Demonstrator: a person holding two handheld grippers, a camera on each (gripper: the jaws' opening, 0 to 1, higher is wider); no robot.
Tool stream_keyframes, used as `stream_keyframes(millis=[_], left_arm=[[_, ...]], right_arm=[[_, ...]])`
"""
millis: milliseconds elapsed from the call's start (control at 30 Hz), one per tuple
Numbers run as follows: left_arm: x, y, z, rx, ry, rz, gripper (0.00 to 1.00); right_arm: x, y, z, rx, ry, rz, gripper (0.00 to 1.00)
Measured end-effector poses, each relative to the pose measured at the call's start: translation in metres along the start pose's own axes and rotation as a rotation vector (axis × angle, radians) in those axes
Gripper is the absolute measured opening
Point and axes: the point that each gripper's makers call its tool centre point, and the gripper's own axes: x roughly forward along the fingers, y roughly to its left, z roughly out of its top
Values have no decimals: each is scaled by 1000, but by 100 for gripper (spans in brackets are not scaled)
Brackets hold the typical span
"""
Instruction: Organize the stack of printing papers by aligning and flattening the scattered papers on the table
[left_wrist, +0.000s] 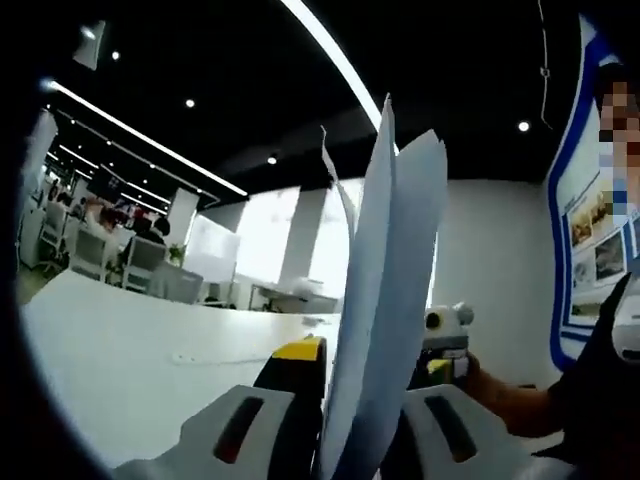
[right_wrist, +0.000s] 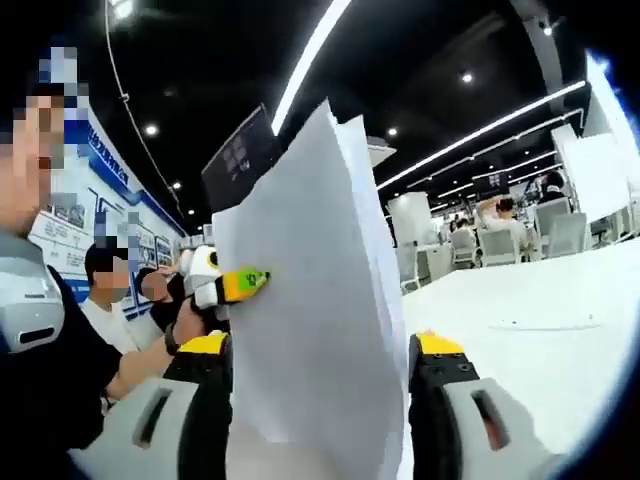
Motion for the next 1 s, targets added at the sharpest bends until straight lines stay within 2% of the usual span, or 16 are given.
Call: stream_keyframes(millis=[67, 133, 233, 300, 433, 467, 500, 533, 567, 600, 700, 767, 867, 933, 1000], left_arm=[[0, -3, 0, -10, -2, -15, 11], [-2, -14, 1, 19, -5, -64, 7], [-5, -29, 0, 44, 11, -141, 7], [-7, -33, 0, 42, 15, -159, 7], [-10, -40, -1, 30, 11, -198, 7], [-10, -41, 0, 20, 5, -204, 8], [-9, -41, 1, 15, 0, -207, 9], [-9, -41, 2, 15, -3, -203, 11], [-8, -41, 2, 19, -5, -198, 13], [-9, -42, 1, 36, -1, -191, 13], [-11, -41, 0, 54, -2, -182, 13], [-11, -42, -2, 39, 0, -189, 13], [-10, -42, -5, 47, 6, -184, 11], [-10, -42, -5, 47, 6, -185, 11], [-10, -43, -5, 29, 6, -194, 11]], right_arm=[[-1, 2, 5, -16, -8, 2, 65], [-2, 3, 3, -60, 14, 16, 63], [-3, 5, 0, -117, 57, 24, 57], [-5, 10, -3, -149, 72, 44, 53], [-3, 9, -2, -143, 60, 46, 53], [-2, 12, -1, -127, 50, 63, 51], [-2, 15, -1, -110, 47, 77, 44], [-2, 21, -2, -79, 56, 100, 29], [-4, 23, -2, -82, 56, 105, 18], [-5, 25, -2, -90, 51, 112, 15], [-7, 34, -7, -88, 59, 159, 21], [-4, 31, -13, -93, 83, 155, 28], [-2, 27, -17, -135, 108, 131, 15], [-1, 30, -16, -123, 106, 148, 16], [1, 42, -19, -85, 113, 217, 16]])
